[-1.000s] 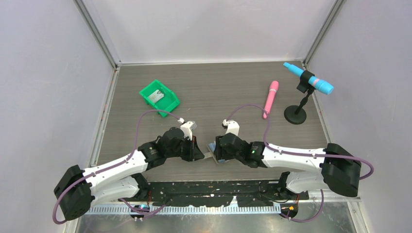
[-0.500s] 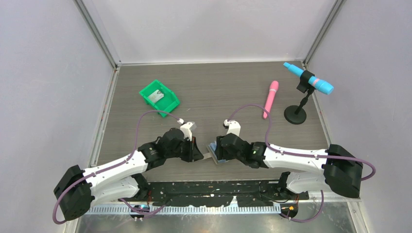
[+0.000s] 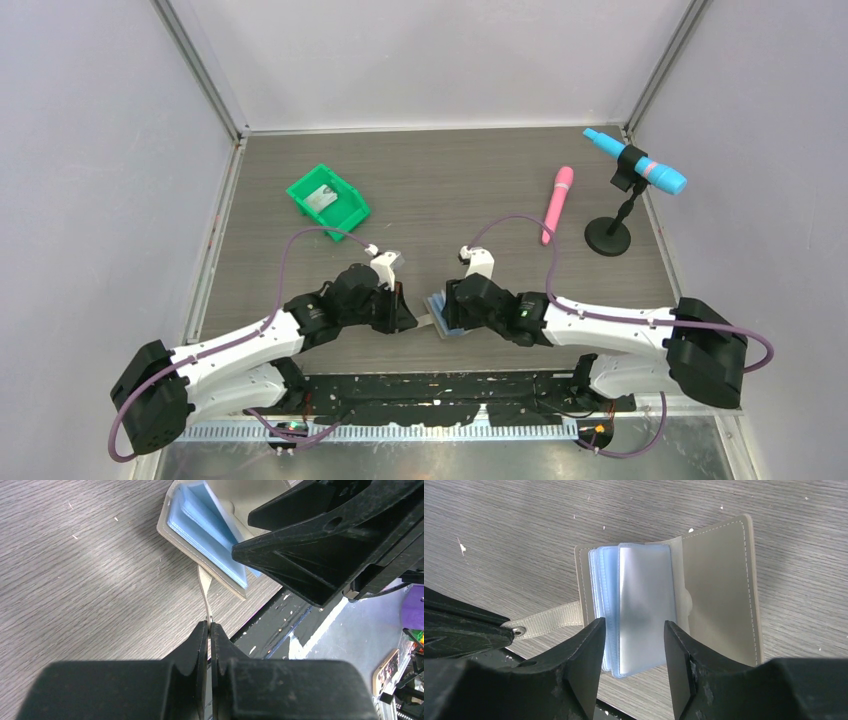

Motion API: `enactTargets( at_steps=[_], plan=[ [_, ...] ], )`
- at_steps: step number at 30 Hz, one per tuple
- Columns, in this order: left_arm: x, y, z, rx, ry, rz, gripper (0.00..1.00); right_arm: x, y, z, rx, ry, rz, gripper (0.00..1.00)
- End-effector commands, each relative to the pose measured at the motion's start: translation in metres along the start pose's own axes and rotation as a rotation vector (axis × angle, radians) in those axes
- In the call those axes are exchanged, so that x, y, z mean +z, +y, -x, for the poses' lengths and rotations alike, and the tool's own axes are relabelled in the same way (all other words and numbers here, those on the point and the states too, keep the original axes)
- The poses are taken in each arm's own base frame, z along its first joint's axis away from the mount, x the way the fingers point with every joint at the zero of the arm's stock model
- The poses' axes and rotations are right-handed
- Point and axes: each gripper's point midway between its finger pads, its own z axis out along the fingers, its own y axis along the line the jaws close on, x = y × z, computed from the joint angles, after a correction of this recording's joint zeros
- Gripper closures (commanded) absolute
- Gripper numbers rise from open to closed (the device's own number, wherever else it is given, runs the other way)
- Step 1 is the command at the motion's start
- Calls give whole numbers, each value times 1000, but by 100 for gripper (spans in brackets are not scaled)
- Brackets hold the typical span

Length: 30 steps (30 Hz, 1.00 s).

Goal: Take the credit cards out of the card holder
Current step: Remove the credit card from the card holder.

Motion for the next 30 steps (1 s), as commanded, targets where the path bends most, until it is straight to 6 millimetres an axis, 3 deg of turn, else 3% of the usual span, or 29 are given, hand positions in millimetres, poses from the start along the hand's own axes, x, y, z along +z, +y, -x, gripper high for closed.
enactTargets(
  at_steps=[1, 13, 24, 30],
  plan=[
    [-1, 1, 7, 21, -31, 2, 100, 6, 3, -1, -4, -6, 13, 46],
    [-2, 11, 4, 32, -30, 45, 100, -3, -22, 6, -7, -47, -83, 51],
    [-1, 16, 1, 38, -22, 68, 100, -5, -18, 6, -10, -43, -43, 44],
    [-1, 19, 0, 40, -18, 77, 100, -7, 0, 8, 2, -40, 49, 45]
  ],
)
